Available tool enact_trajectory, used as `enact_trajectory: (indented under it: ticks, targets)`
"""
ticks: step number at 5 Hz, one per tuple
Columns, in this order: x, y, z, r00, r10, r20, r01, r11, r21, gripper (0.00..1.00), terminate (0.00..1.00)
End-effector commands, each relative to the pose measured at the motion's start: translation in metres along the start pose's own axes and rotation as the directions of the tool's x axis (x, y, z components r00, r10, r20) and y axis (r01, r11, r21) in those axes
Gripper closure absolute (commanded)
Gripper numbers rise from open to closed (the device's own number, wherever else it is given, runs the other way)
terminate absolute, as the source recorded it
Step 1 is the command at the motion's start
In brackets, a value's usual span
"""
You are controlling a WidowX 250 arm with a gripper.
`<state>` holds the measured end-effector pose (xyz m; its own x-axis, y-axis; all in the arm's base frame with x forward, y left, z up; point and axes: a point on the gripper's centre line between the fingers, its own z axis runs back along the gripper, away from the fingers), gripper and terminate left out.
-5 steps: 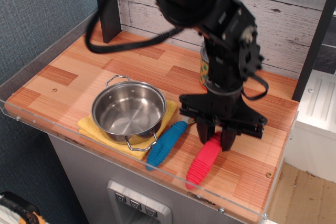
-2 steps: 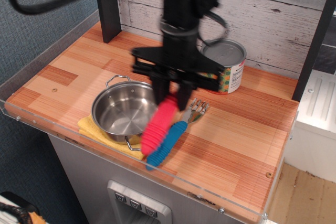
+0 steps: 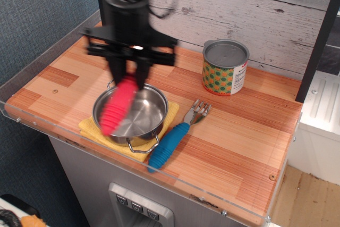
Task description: Move the red spoon to the other side of the silver pan.
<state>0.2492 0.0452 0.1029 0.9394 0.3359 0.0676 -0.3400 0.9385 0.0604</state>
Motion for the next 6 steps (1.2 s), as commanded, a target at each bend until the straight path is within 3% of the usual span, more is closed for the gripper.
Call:
enact_trajectory:
  ticks: [1, 2, 3, 4, 6]
  targets:
    - [0.024, 0.051, -0.002, 1.000, 0.007, -0.023, -0.005, 0.995, 0.104, 1.00, 0.00]
    - [0.033, 0.071, -0.008, 0.999, -0.031, -0.027, 0.035, 0.990, 0.140, 1.00, 0.00]
    - [0.040, 0.092, -0.018, 0.999, -0.032, -0.006, 0.033, 0.990, 0.134, 1.00, 0.00]
    - [0.047, 0.098, -0.029, 0.998, -0.046, 0.044, 0.038, 0.985, 0.166, 1.00, 0.00]
    - [0.062, 0.095, -0.055, 0.993, -0.096, 0.062, 0.085, 0.983, 0.160, 1.00, 0.00]
